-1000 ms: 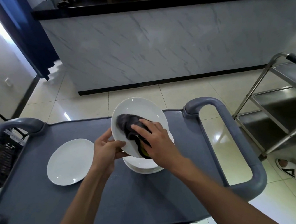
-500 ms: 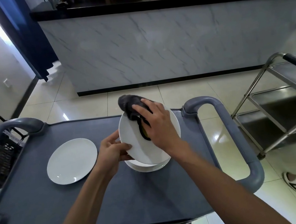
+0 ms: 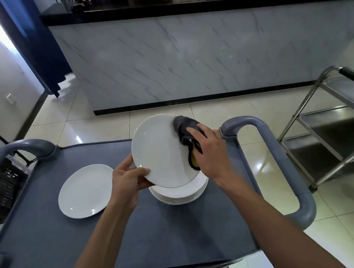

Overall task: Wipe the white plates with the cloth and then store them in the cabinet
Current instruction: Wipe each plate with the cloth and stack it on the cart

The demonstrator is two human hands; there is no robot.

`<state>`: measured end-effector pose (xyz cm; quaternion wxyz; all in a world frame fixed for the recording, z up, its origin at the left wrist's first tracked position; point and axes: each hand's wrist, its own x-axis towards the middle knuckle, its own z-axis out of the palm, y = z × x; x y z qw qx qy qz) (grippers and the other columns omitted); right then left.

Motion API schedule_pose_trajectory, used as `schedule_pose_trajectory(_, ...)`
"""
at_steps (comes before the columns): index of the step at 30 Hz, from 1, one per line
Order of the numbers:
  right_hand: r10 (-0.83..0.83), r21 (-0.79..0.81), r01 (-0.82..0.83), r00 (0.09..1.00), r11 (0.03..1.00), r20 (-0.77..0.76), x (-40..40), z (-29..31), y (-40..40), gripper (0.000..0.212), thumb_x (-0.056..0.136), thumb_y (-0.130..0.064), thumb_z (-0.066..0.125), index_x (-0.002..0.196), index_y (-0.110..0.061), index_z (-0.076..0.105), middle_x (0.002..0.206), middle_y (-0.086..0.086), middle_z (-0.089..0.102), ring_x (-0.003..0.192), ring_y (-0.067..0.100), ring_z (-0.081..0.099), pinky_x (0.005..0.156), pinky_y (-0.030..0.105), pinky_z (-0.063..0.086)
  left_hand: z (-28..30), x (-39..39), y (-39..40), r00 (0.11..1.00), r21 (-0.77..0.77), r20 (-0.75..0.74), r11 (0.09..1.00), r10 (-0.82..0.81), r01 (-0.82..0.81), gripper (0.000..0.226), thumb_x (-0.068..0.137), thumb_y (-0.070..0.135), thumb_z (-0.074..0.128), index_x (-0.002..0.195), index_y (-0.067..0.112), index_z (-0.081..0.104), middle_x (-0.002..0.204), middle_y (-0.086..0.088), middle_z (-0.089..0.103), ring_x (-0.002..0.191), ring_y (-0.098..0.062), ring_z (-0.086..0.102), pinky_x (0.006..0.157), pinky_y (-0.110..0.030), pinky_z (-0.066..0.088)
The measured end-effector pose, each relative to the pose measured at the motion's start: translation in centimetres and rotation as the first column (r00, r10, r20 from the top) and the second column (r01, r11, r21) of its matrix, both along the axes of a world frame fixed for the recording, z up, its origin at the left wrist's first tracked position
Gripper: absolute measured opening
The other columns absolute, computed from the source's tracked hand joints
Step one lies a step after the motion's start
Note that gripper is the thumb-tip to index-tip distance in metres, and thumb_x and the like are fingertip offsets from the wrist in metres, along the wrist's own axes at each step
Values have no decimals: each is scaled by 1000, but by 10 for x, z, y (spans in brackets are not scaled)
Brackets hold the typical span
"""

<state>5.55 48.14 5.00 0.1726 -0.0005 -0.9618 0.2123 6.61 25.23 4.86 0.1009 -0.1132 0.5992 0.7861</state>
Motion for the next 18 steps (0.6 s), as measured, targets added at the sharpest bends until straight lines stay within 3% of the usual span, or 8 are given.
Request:
schedule_pose_trajectory(6, 46, -108, -39, 997, 993, 62, 22, -17, -23, 54, 95, -15, 58, 147, -25, 47, 151, 3, 43, 128, 28, 38, 106, 45, 39, 0, -5, 3, 999, 5, -25, 999, 42, -42, 60, 83, -17, 54, 125, 23, 68, 104, -14, 76, 78, -37, 72, 67, -46, 63)
schedule_pose_trajectory(12, 131, -240, -126, 991, 963, 8, 36, -17, -65, 53, 95, -17, 58, 147, -25, 46, 150, 4, 44, 129, 27, 40, 110, 41, 38, -1, -7, 7, 998, -16, -56, 1000, 19, -20, 55, 85, -16, 53, 125, 18, 67, 105, -22, 74, 89, -45, 72, 78, -55, 61)
schedule_pose_trajectory(18, 156, -221, -158, 987, 962, -25, 36, -16, -68, 54, 93, -15, 62, 145, -28, 49, 148, 3, 46, 130, 27, 42, 107, 43, 41, 0, -9, 1, 997, -10, -63, 999, 32, -33, 54, 83, -16, 54, 119, 21, 69, 103, -19, 75, 88, -44, 72, 73, -50, 63)
